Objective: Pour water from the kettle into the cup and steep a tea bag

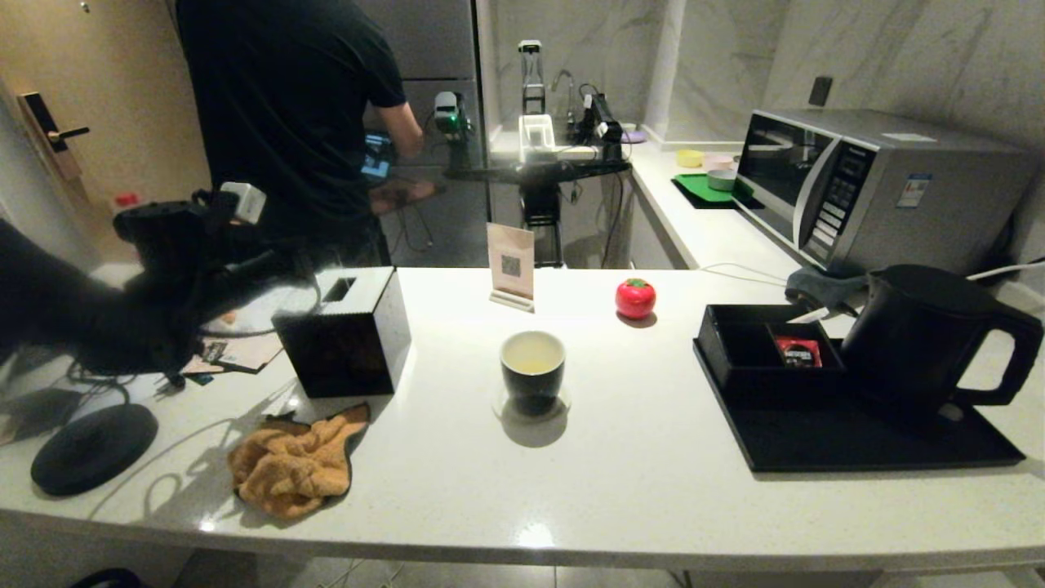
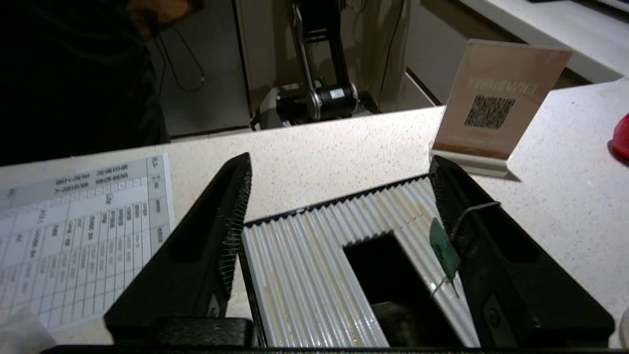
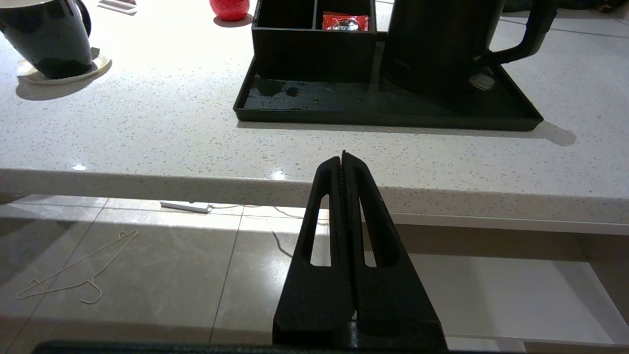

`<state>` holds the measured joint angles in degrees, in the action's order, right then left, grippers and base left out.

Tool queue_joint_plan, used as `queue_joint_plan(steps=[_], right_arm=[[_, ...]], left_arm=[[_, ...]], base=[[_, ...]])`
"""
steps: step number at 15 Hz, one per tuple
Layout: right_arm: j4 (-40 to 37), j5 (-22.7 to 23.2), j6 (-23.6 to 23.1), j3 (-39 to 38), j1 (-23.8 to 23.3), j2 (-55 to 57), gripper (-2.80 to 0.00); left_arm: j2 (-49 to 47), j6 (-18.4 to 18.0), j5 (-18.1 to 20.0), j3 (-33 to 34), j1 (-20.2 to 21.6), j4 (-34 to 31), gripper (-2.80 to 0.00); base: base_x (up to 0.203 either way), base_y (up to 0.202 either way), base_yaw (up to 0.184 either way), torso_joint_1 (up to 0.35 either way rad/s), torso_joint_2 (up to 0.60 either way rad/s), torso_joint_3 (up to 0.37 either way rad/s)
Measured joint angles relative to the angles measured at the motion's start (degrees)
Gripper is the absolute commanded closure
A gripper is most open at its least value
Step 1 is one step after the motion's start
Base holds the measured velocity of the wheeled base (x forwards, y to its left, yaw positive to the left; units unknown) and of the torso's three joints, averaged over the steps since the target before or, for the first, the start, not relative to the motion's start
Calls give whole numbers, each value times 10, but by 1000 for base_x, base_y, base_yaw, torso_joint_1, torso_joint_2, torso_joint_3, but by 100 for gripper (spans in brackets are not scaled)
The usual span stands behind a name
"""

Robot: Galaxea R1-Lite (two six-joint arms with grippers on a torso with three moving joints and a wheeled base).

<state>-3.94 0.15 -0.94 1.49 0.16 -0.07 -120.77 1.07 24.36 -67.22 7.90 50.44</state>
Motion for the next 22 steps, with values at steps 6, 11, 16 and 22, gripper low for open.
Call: queue_joint_plan(steps=[6,11,16,22], right_arm=[[0,0,0,0,0,0,0],[0,0,0,0,0,0,0],[0,0,0,0,0,0,0],[0,0,0,0,0,0,0]], left_arm=[[45,1,2,0,0,-7,-280],[70,2,4,5,2,-8,-280],[67,-3,19,18,18,-10,-280],[72,-1,19,54,29,10,-280]], base=[[0,0,0,0,0,0],[0,0,0,0,0,0],[0,0,0,0,0,0],[0,0,0,0,0,0]])
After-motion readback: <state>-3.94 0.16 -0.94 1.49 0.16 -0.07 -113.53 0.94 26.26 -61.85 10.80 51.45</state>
